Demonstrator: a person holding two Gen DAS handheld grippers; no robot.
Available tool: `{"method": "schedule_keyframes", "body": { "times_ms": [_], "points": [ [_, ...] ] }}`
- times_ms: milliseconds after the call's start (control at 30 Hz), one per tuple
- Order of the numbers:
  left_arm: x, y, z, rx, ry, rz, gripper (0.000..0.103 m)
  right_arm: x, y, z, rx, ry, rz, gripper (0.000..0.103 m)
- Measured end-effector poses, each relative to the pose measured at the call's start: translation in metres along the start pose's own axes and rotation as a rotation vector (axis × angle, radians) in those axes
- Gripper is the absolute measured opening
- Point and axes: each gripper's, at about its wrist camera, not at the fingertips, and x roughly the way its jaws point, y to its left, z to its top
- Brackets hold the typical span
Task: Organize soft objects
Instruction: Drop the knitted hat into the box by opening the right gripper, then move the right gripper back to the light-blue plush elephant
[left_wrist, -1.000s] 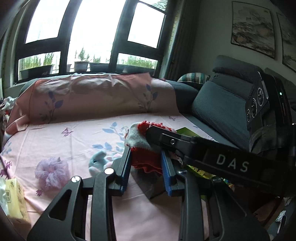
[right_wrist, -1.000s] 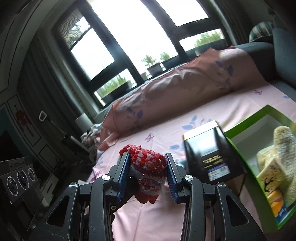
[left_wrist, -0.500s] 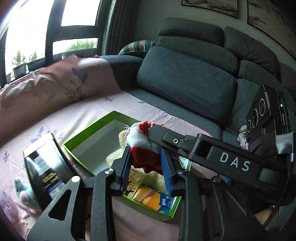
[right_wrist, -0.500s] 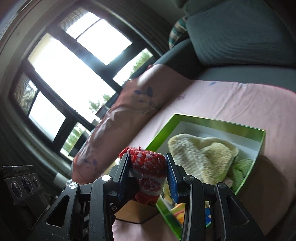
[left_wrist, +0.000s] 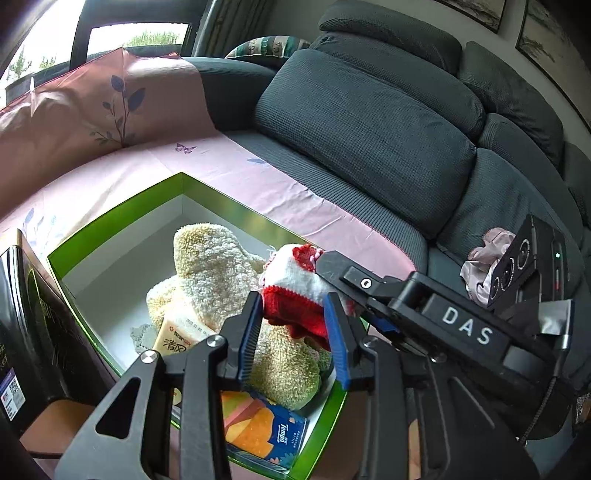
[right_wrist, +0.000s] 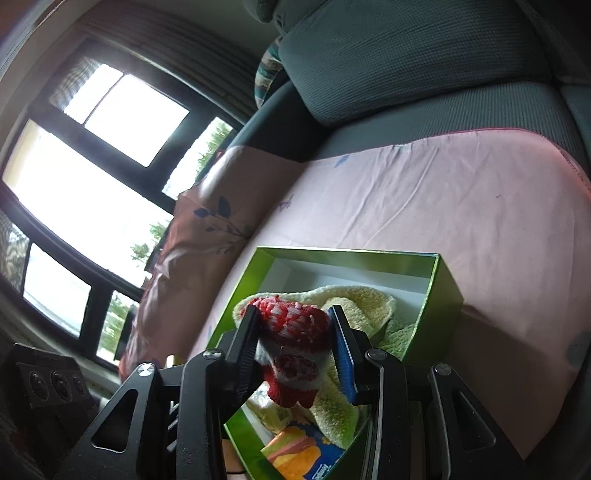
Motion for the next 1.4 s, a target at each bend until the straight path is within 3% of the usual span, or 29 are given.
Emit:
{"method": "schedule_keyframes", "body": {
  "times_ms": [100, 167, 267, 467, 567, 767, 1000, 1133, 1233, 1400],
  "points": [
    [-0.011, -0.001, -0.002, 0.005, -0.011, -0.029, 0.047, -0.010, 0.001, 0.003, -0.021, -0.020, -0.052, 0.046],
    [-0.024, -0.003, -0.003, 0.023, -0.053, -0.026, 0.065, -0.021, 0.002, 0.005, -0.049, -0.067, -0.056, 0.063],
    [-0.044, -0.003, -0.004, 0.026, -0.101, -0.016, 0.078, -0.033, 0.006, 0.006, -0.059, -0.100, -0.046, 0.069],
    [-0.094, 0.011, -0.015, -0.019, -0.170, 0.020, 0.080, -0.046, 0.027, 0.003, -0.091, -0.131, -0.066, 0.077],
    [-0.126, 0.025, -0.029, -0.037, -0.223, 0.082, 0.091, -0.052, 0.044, -0.003, -0.130, -0.138, -0.047, 0.081],
    [-0.187, 0.072, -0.073, -0.153, -0.288, 0.210, 0.091, -0.051, 0.088, -0.023, -0.271, -0.114, -0.026, 0.085],
    [-0.243, 0.137, -0.136, -0.325, -0.346, 0.475, 0.091, -0.039, 0.128, -0.051, -0.398, -0.078, -0.084, 0.085],
    [-0.250, 0.187, -0.176, -0.484, -0.385, 0.555, 0.091, -0.031, 0.153, -0.073, -0.491, -0.047, -0.090, 0.085],
    [-0.247, 0.219, -0.190, -0.608, -0.306, 0.617, 0.091, -0.025, 0.174, -0.093, -0.585, -0.026, -0.101, 0.085],
    [-0.263, 0.238, -0.204, -0.686, -0.334, 0.648, 0.091, -0.016, 0.207, -0.127, -0.709, 0.045, -0.034, 0.085]
  ]
}}
